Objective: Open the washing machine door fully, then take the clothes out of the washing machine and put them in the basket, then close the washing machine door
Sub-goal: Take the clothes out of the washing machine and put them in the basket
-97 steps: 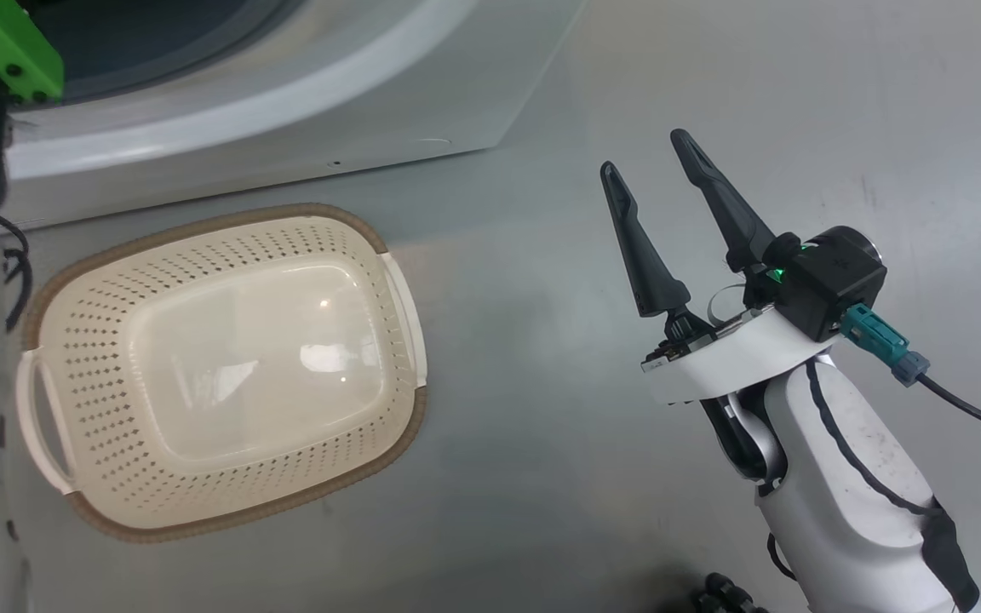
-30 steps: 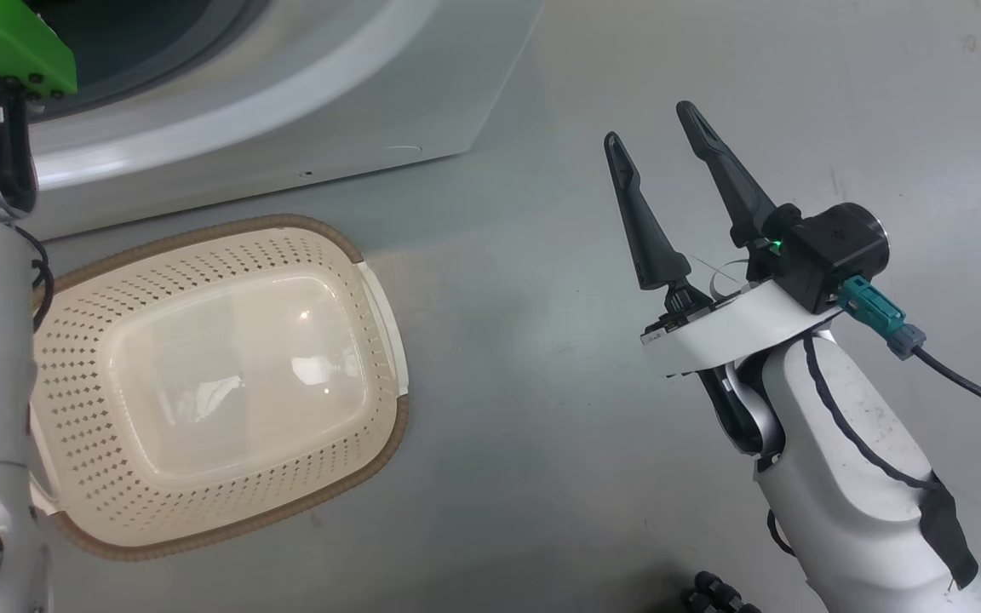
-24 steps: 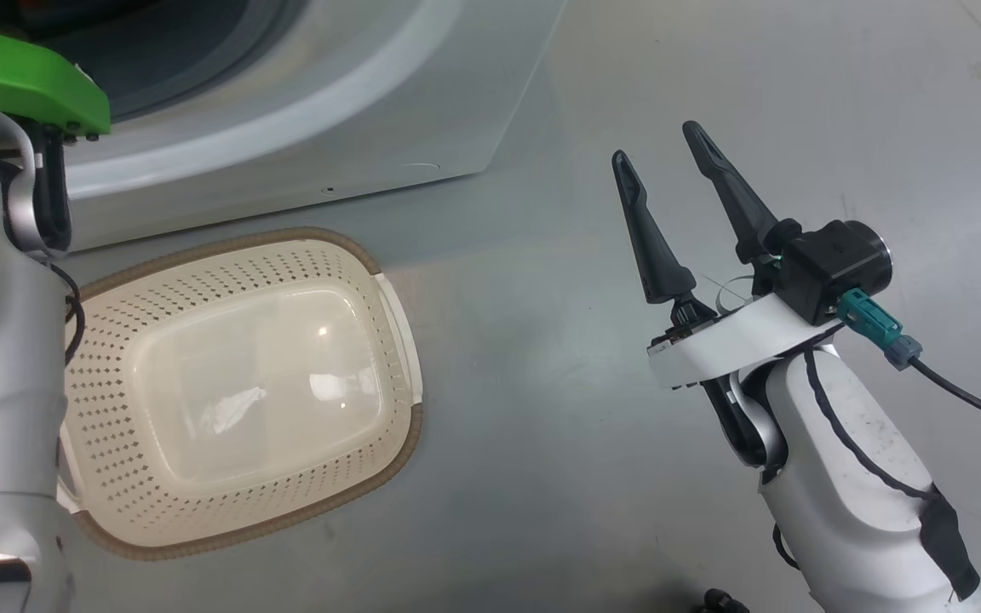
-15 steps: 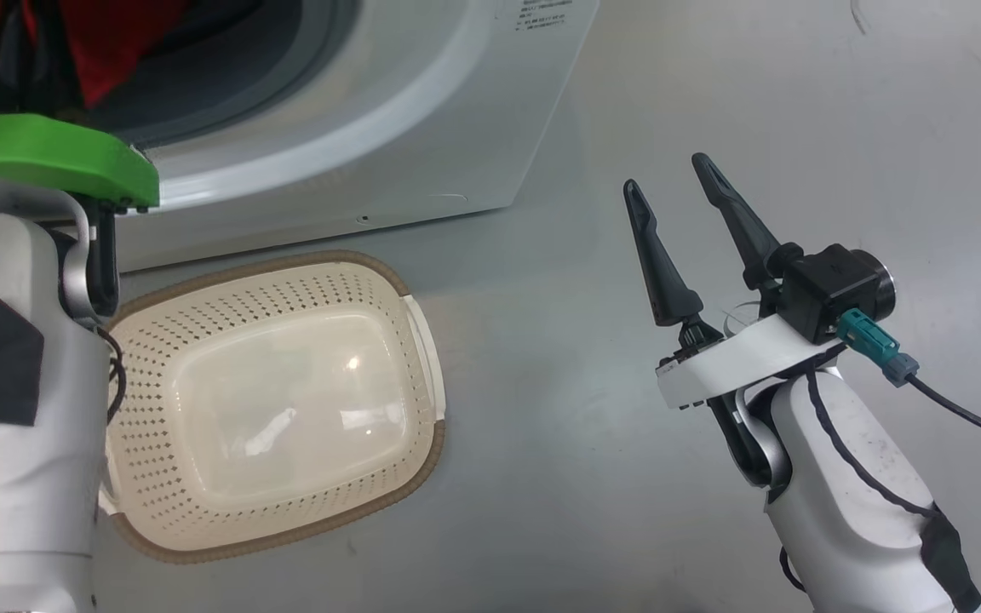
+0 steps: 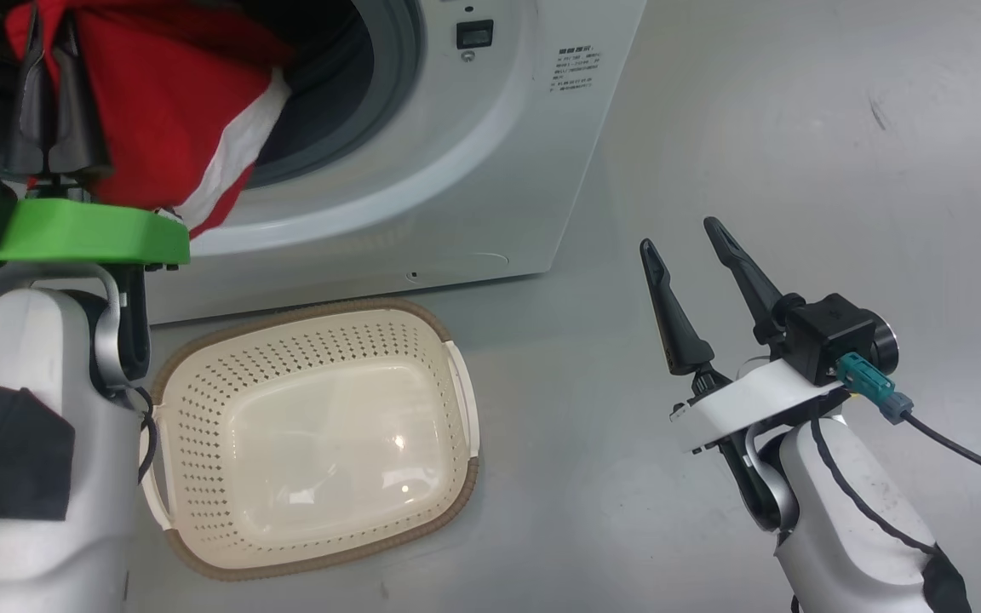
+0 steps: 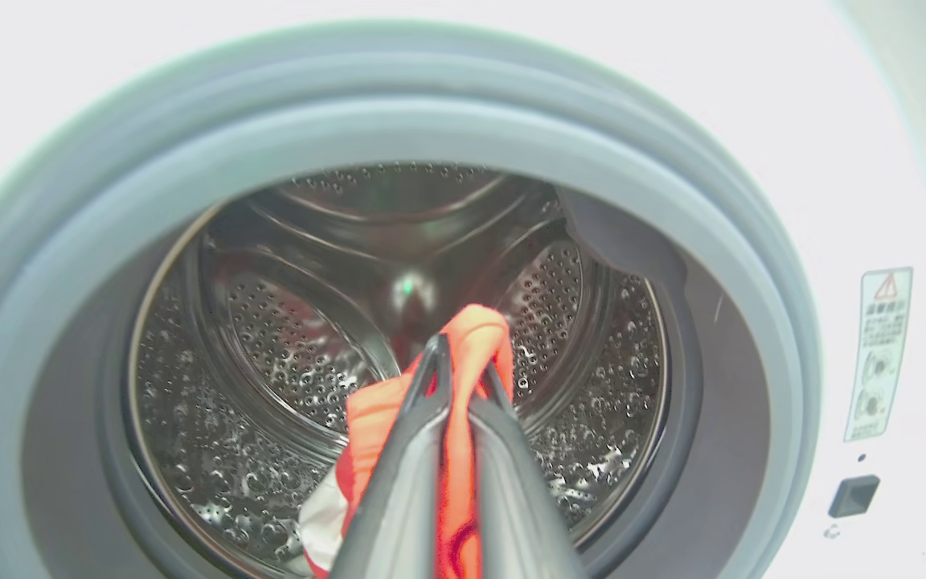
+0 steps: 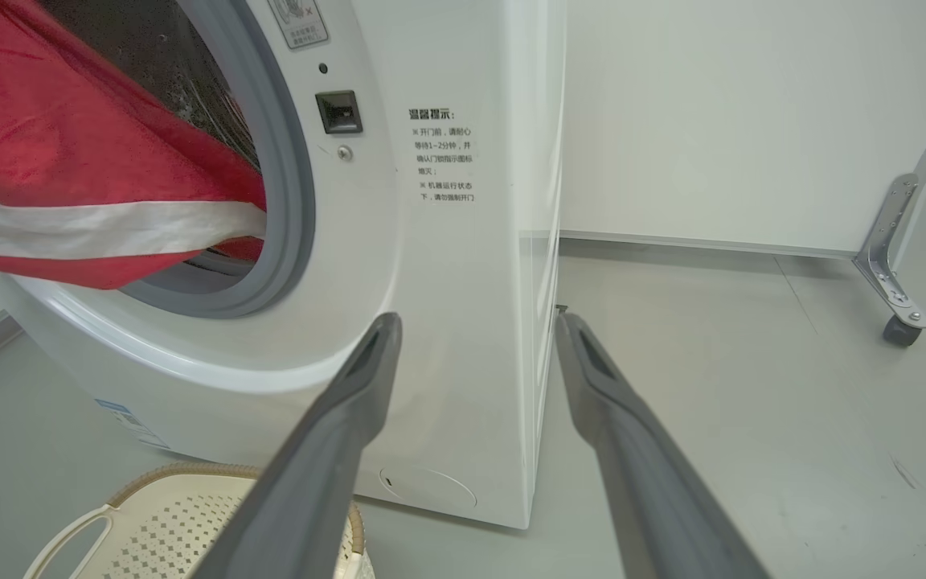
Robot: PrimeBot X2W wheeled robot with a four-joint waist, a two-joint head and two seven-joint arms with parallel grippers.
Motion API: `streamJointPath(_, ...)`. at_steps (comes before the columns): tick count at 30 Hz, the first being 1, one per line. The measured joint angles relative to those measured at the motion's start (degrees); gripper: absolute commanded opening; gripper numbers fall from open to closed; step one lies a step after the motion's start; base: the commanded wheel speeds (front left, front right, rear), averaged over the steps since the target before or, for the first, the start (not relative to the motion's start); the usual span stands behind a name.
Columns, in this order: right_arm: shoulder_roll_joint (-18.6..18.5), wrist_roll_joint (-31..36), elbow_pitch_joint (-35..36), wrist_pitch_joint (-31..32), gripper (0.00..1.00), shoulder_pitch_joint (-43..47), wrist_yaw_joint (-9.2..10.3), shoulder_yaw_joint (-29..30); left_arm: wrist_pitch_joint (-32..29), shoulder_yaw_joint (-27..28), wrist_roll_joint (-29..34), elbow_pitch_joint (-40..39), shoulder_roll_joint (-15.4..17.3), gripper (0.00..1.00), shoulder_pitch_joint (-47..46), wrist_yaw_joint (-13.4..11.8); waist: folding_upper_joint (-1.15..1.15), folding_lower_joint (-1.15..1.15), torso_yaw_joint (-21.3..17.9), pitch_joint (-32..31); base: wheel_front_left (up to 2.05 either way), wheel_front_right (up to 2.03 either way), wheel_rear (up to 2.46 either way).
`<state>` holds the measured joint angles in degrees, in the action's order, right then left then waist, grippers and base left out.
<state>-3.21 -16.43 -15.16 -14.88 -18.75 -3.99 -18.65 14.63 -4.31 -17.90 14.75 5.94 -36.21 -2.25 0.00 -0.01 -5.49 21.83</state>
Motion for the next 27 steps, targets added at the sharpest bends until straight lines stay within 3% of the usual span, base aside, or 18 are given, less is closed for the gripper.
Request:
streamJointPath(18, 0.01, -0.15, -0.86, 0.0, 1.0, 4.41, -0.52, -0.05, 0.13, 0.86, 2.48, -19.0, -0.96, 0.0, 11.1, -0.8, 0.0, 0.0, 1.99, -9.1, 0.0, 0.0, 0.0)
streamJointPath(27, 0.02, -0.15, -0.76, 0.0, 1.0, 5.59, -0.63, 0.3, 0.14, 0.54, 2.88, -24.43, -1.12, 0.0, 17.75, -1.51, 0.0, 0.0, 1.77, -10.91, 0.0, 0.0, 0.0)
